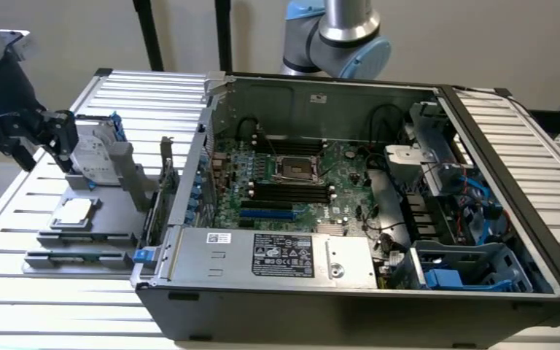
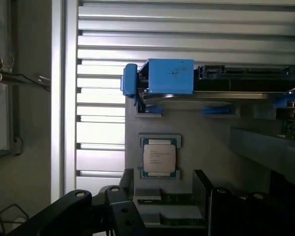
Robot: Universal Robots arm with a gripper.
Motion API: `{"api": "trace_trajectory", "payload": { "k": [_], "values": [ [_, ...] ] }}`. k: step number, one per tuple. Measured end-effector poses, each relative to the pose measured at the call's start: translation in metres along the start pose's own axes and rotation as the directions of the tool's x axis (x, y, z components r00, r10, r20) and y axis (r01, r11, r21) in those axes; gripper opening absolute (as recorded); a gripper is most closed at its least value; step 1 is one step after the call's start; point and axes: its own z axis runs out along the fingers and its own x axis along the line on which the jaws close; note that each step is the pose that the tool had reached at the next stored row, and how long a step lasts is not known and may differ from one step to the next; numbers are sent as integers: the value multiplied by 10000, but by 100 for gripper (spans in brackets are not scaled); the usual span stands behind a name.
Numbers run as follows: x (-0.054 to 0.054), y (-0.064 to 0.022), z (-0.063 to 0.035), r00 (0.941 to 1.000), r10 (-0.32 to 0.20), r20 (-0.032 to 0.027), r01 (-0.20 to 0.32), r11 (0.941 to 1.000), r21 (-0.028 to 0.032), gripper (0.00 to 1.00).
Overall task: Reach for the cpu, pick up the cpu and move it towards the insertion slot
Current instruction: 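Pick up the cpu and move it towards the insertion slot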
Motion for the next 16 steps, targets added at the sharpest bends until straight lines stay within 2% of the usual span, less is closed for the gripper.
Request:
{"api": "trace_trajectory", "payload": {
  "k": [16],
  "values": [
    [8,-11,290,10000,-3,1,3,10000,0,60]
  ]
}}
